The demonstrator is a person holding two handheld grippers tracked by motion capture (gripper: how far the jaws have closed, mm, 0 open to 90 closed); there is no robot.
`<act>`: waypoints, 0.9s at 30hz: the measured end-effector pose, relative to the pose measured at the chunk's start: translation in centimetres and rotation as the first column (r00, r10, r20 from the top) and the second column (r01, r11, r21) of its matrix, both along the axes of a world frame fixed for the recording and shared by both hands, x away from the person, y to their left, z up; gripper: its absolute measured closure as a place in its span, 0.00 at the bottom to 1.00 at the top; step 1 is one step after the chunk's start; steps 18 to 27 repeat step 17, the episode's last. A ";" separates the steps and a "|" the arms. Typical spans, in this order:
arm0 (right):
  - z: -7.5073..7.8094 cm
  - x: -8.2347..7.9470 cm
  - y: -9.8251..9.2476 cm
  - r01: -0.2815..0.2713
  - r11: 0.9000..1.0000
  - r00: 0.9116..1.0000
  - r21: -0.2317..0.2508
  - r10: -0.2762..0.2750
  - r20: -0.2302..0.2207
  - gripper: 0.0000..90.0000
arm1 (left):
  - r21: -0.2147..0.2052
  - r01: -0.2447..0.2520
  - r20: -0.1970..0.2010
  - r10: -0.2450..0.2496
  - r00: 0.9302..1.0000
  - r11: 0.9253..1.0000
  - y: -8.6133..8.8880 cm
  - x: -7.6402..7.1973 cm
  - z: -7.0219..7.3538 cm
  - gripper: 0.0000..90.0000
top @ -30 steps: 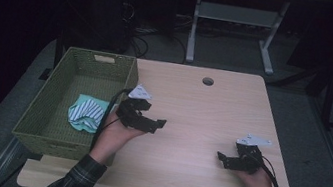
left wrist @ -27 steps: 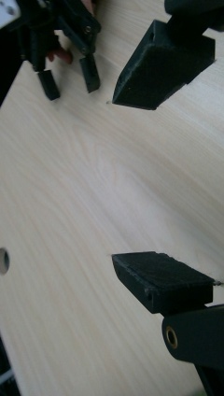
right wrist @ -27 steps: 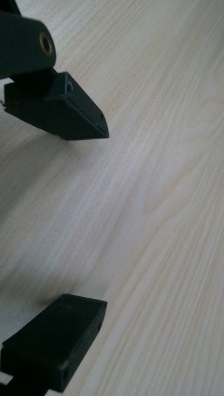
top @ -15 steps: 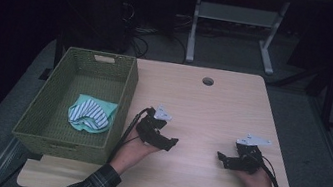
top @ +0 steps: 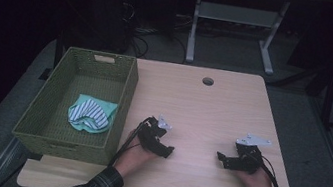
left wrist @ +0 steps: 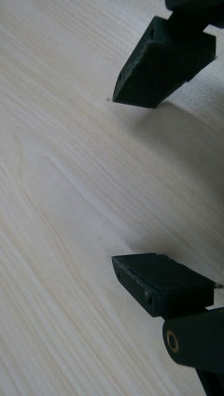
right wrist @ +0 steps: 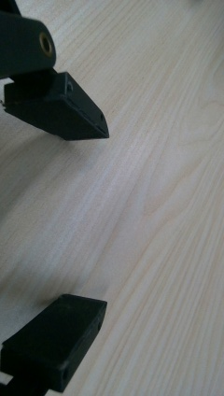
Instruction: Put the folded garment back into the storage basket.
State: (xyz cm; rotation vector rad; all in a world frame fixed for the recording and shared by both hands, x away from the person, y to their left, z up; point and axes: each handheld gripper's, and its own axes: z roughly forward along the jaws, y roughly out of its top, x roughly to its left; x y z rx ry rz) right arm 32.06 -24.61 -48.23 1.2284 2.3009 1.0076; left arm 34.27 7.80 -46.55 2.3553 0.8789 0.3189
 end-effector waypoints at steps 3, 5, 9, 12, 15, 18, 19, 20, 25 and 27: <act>0.0 0.0 0.0 0.000 1.000 1.000 0.001 0.000 -0.001 0.16 | -0.033 0.003 0.025 -0.003 1.000 0.999 0.1 -0.3 -0.4 0.17; 0.0 0.0 0.0 -0.001 1.000 1.000 0.001 0.001 -0.001 0.16 | -0.068 0.012 0.053 -0.009 0.999 0.998 0.3 -0.5 -0.8 0.16; 0.0 0.0 0.0 0.000 1.000 1.000 0.001 0.000 -0.001 0.16 | -0.108 0.037 0.094 -0.026 0.995 0.993 0.7 -0.6 -1.3 0.14; 0.0 0.0 0.0 0.000 1.000 1.000 0.001 0.000 -0.001 0.16 | -0.108 0.036 0.094 -0.026 0.995 0.993 0.7 -0.6 -1.3 0.14; 0.0 0.0 0.0 -0.001 1.000 1.000 0.000 0.001 -0.001 0.16 | -0.108 0.036 0.093 -0.026 0.995 0.993 0.7 -0.6 -1.3 0.14; 0.0 0.0 0.0 0.000 1.000 1.000 0.001 0.000 -0.001 0.16 | -0.108 0.036 0.094 -0.026 0.995 0.993 0.7 -0.6 -1.3 0.14; 0.0 0.0 0.0 0.000 1.000 1.000 0.001 0.000 -0.001 0.16 | -0.108 0.036 0.094 -0.026 0.995 0.993 0.7 -0.6 -1.3 0.14; 0.0 0.0 0.0 0.000 1.000 1.000 0.001 0.000 -0.001 0.16 | -0.108 0.036 0.094 -0.026 0.995 0.993 0.7 -0.6 -1.3 0.14; 0.0 0.0 0.0 0.000 1.000 1.000 0.001 0.000 -0.001 0.16 | -0.108 0.036 0.094 -0.026 0.995 0.993 0.7 -0.6 -1.3 0.14; 0.0 0.0 0.0 0.000 1.000 1.000 0.001 0.000 -0.001 0.16 | -0.108 0.036 0.094 -0.026 0.995 0.993 0.7 -0.6 -1.3 0.14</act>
